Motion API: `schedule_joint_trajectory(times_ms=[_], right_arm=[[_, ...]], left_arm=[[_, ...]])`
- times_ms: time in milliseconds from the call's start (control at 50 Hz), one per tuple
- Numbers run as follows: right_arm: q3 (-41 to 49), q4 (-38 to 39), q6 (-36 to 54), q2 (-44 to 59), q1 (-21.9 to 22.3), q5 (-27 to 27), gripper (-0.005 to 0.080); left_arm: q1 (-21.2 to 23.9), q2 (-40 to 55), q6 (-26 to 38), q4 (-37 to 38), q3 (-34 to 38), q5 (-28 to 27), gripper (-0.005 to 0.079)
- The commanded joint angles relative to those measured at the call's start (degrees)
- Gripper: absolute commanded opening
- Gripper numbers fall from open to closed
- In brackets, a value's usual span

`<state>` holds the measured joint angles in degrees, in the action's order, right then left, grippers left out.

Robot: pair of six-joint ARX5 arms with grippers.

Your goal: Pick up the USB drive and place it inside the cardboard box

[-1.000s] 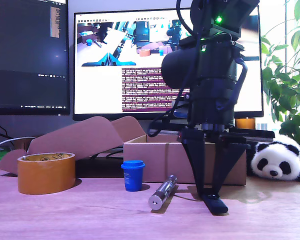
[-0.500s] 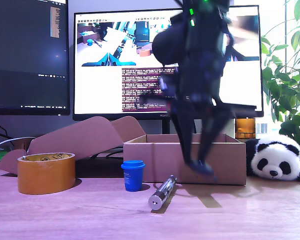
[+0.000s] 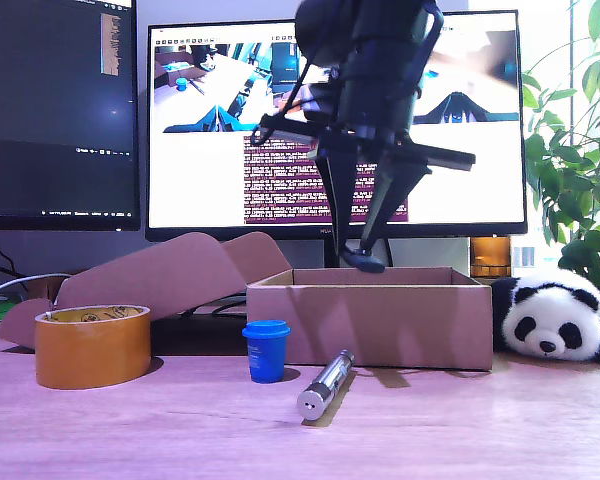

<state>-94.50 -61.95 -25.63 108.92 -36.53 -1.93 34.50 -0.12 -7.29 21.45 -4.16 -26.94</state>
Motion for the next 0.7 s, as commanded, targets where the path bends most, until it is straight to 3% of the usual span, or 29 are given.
schedule_joint_trajectory(times_ms=[0, 120, 680], right_arm=[[-0.13, 0.35, 0.20, 0.31, -0.37, 1.53, -0.0010], [-0.13, 2.14, 0.26, 0.31, 0.57, 3.63, -0.0010], [-0.13, 10.25, 3.74, 0.33, 8.59, 4.07, -0.0011]], left_arm=[[0.17, 0.07, 0.26, -0.31, 1.18, 0.26, -0.0019], [0.17, 0.07, 0.26, -0.28, 1.18, 0.35, -0.0019], [0.17, 0.07, 0.26, -0.33, 1.18, 1.99, -0.0019]])
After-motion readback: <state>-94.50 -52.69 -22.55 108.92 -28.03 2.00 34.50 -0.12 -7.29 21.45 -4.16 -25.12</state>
